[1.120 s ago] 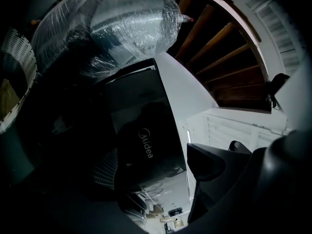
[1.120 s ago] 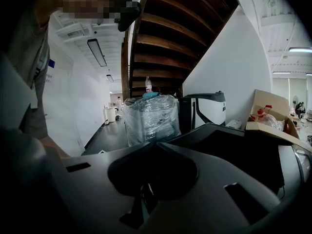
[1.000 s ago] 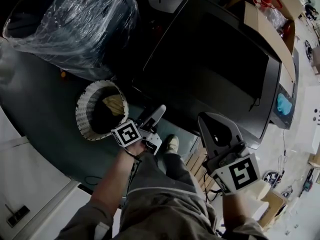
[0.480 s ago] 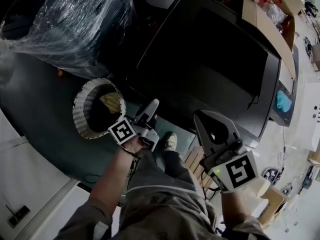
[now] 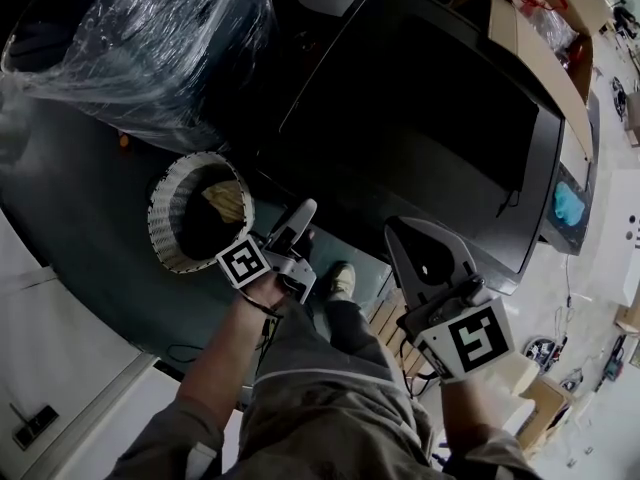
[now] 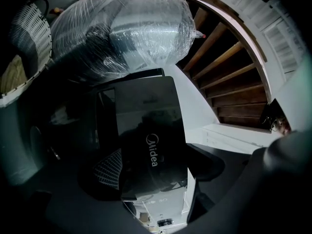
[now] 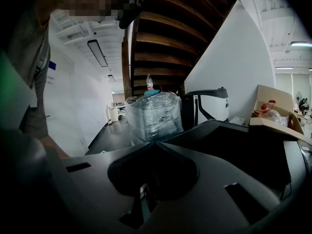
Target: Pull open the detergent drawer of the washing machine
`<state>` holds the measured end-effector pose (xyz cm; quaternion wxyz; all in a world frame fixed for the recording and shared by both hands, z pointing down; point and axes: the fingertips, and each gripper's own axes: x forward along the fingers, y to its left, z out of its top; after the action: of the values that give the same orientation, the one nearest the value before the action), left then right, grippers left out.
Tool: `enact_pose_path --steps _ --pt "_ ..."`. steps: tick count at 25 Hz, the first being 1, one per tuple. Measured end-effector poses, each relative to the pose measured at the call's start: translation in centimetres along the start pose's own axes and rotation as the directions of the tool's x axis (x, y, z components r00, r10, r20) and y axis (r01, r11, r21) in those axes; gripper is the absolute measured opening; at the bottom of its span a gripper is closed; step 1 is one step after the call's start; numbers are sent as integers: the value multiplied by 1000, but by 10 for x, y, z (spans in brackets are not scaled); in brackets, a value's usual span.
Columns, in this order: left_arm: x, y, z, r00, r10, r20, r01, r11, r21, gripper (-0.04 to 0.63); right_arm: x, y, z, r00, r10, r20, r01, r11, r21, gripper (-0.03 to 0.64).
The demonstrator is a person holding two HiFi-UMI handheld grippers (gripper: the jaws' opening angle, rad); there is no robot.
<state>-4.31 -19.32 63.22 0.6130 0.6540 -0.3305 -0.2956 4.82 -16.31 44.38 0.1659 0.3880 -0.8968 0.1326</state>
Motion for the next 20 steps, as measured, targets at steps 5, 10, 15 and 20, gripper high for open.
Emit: enact_pose_path --steps 5,10,15,20 --pt "-20 1 -4 1000 9 -3 -9 1000 3 431 -1 6 -2 1000 8 4 -8 1000 0 32" --pt "-43 2 -11 1000 17 -6 -17 1000 9 431 -2 16 -4 1000 24 -8 -24 1000 -1 31" --pt "-67 4 -17 1000 22 -1 -22 1000 8 431 -2 25 -2 999 38 -14 -38 999 -5 32" --pt "-85 6 -22 999 37 9 -37 999 0 430 -2 33 -2 998 54 -17 -54 998 -15 31"
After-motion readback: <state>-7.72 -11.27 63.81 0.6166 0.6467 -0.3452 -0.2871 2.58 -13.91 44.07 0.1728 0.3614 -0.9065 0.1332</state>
